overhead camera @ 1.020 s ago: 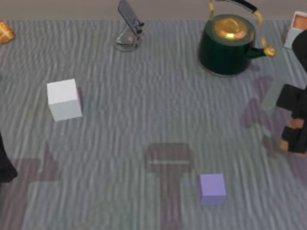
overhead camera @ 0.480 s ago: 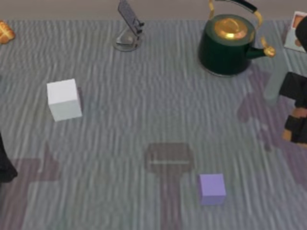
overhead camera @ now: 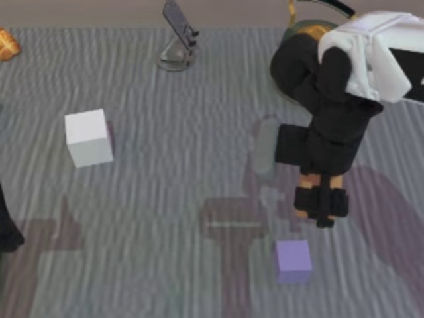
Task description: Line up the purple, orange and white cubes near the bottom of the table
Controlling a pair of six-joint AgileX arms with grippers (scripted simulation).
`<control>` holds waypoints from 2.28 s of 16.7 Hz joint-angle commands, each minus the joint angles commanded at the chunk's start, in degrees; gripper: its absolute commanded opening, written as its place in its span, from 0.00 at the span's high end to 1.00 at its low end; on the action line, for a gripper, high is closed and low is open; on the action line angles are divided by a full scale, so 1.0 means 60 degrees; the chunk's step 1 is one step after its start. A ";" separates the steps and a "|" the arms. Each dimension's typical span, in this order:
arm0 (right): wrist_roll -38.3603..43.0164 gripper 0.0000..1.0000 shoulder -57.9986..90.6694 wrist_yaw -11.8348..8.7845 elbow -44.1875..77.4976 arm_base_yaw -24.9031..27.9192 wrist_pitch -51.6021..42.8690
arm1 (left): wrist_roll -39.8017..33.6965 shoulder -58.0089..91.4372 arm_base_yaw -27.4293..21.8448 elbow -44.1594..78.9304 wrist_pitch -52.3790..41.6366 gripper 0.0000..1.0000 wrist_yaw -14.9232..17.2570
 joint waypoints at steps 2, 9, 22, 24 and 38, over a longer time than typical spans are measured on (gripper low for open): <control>0.0363 1.00 0.0151 0.0001 0.0364 0.1241 -0.0180 | 0.0000 0.0000 0.0000 0.0000 0.0000 0.00 0.0000; 0.1015 1.00 0.0315 0.0015 0.0938 0.3000 -0.0426 | 0.0000 0.0000 0.0000 0.0000 0.0000 0.00 0.0000; 0.1050 1.00 0.1060 0.0020 -0.0745 0.3025 0.2003 | 0.0000 0.0000 0.0000 0.0000 0.0000 0.00 0.0000; 0.1050 1.00 0.1060 0.0020 -0.0745 0.3025 0.2003 | 0.0000 0.0000 0.0000 0.0000 0.0000 0.00 0.0000; 0.1050 0.02 0.1060 0.0020 -0.0745 0.3025 0.2003 | 0.0000 0.0000 0.0000 0.0000 0.0000 0.00 0.0000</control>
